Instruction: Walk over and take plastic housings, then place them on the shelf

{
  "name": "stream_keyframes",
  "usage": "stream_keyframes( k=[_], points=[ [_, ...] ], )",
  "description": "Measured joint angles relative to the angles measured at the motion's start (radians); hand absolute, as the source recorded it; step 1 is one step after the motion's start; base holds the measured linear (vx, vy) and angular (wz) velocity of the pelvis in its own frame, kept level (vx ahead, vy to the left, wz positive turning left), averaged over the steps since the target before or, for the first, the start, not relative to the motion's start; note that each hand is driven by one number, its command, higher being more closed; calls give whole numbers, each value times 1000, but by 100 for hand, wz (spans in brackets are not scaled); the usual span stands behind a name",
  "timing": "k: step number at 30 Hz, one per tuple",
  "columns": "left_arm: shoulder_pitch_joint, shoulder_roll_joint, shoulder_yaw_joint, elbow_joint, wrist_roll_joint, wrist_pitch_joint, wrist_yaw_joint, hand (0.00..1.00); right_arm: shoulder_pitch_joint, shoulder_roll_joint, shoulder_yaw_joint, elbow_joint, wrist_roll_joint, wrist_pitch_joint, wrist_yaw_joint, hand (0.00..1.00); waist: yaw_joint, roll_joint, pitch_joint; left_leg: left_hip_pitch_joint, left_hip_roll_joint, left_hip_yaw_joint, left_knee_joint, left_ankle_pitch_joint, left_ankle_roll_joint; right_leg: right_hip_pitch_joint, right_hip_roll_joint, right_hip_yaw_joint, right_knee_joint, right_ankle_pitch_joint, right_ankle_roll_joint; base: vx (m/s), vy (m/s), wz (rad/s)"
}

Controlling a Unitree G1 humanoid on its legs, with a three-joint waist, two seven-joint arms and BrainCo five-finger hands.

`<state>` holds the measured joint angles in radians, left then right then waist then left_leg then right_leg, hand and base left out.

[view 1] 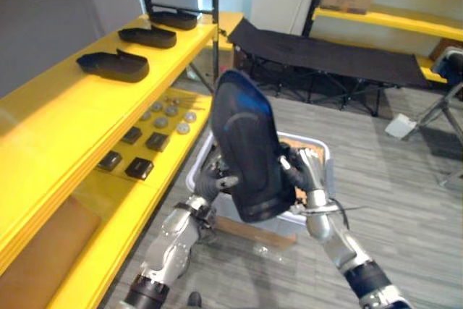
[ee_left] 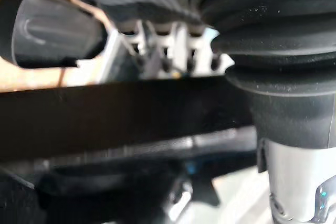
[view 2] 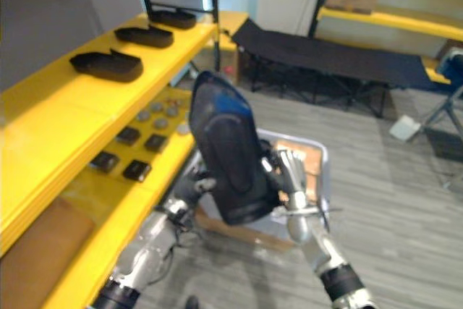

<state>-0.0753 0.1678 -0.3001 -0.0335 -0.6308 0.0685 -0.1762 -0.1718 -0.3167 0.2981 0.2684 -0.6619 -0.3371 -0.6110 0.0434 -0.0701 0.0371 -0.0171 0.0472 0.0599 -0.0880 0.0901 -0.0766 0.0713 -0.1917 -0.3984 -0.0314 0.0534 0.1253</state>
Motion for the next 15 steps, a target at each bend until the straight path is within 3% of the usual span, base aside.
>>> stream_keyframes(
  k=[4, 15],
  points=[
    [1, 2, -36, -4, -1, 2, -3, 0, -7, 0, 30, 25, 4, 34, -1, 100, 3, 0, 0, -2, 2, -3, 0, 2, 1, 0, 1, -5, -1, -2, -2, -42, -5, 1],
    [29, 19, -77, -44, 15, 24, -15, 0, -32, 5, 63, 67, 24, 66, -5, 100, 7, -1, -1, -15, 3, -21, 1, 10, -2, 1, 2, -13, -16, 10, -2, -2, -1, 2]
  ],
)
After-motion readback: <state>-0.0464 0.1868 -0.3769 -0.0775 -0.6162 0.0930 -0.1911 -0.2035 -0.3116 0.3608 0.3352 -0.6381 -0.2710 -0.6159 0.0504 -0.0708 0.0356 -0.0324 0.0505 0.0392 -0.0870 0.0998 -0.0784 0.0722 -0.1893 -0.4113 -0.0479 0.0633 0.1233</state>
